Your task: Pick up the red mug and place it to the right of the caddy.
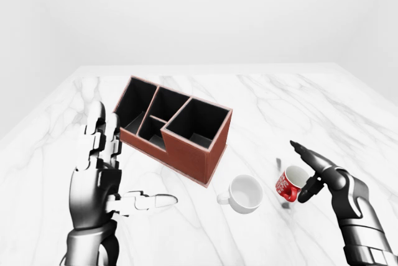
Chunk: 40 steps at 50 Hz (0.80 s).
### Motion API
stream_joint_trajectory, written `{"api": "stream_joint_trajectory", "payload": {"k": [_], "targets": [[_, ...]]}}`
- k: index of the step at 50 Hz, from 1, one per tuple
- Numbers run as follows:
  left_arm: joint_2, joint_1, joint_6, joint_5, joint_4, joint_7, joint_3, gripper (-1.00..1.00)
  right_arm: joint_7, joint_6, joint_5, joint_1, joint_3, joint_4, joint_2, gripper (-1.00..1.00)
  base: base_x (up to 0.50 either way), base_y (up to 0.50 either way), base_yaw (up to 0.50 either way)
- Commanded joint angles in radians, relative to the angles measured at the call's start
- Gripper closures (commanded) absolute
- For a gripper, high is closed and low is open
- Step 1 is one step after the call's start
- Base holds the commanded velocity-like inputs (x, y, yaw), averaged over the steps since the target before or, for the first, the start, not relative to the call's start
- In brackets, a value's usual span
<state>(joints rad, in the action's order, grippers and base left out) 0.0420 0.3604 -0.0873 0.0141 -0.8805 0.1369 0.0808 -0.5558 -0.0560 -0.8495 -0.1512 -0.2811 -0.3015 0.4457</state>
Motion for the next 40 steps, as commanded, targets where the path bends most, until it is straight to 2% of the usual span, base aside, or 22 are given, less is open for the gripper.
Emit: {"api": "stream_joint_trajectory", "payload": {"k": [1, 21, 35, 36, 37, 38, 40], "targets": [[0.003, -0.002, 0.0, -0.001, -0.003, 0.001, 0.002, -1.0, -0.002, 0.008, -0.015, -0.006, 0.005, -0.008, 0.004, -0.99, 0.0, 0.0, 0.0], [0.002, 0.001, 0.0, -0.001, 0.007, 0.002, 0.001, -1.0, 0.033, 0.037, -0.035, -0.016, 0.021, -0.074, 0.004, -0.99, 0.0, 0.0, 0.0], [0.002, -0.003, 0.0, 0.001, -0.005, 0.002, 0.004, -1.0, 0.048, 0.037, -0.031, -0.023, 0.031, -0.097, 0.005, -1.0, 0.0, 0.0, 0.0], [0.002, -0.002, 0.0, 0.001, -0.004, 0.003, 0.004, -1.0, 0.048, 0.038, -0.029, -0.023, 0.032, -0.101, 0.004, -0.86, 0.0, 0.0, 0.0], [0.002, -0.003, 0.0, 0.0, -0.007, 0.002, 0.004, -1.0, 0.052, 0.04, -0.029, -0.023, 0.034, -0.106, 0.005, -0.49, 0.0, 0.0, 0.0], [0.002, -0.002, 0.0, 0.0, -0.005, 0.003, 0.003, -1.0, 0.05, 0.036, -0.026, -0.019, 0.033, -0.098, 0.002, 0.7, 0.0, 0.0, 0.0], [0.002, -0.002, 0.0, 0.0, -0.001, 0.003, 0.004, -1.0, 0.046, 0.035, -0.021, -0.014, 0.032, -0.093, 0.0, 1.0, 0.0, 0.0, 0.0]]}}
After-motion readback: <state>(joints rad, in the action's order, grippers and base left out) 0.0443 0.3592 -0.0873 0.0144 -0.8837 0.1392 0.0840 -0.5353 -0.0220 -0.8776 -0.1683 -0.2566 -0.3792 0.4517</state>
